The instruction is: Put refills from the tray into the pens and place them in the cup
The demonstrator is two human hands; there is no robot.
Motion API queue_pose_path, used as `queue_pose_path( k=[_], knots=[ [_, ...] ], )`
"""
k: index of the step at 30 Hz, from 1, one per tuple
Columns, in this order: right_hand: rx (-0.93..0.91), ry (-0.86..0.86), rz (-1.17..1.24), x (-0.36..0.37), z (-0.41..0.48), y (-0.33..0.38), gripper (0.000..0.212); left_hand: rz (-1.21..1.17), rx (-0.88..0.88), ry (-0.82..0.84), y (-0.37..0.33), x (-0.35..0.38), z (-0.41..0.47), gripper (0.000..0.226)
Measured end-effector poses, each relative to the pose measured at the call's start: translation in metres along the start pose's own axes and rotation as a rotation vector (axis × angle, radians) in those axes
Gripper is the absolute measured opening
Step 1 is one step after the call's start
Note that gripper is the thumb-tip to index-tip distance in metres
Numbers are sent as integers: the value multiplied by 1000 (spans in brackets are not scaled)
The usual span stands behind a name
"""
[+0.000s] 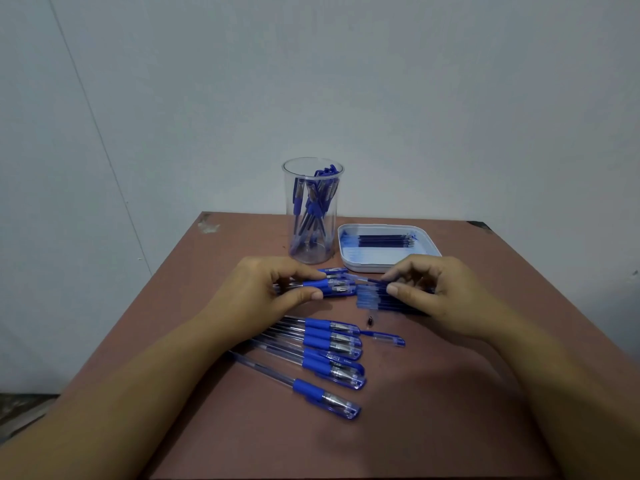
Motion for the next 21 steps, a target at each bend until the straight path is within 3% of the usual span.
queue_pose_path(
  k=[21],
  knots=[
    [-24,51,37,12,2,7,14,-47,-22,-45,3,2,1,23]
  ],
)
Point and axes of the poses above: each hand's wrist, its own z-axis towards the middle knuckle, its own x-axis out of the palm, y = z × x, the point moved 5 cm from there along z, towards the middle knuckle, and after that the axes turned 13 degrees about y, right-handed, at the moved point
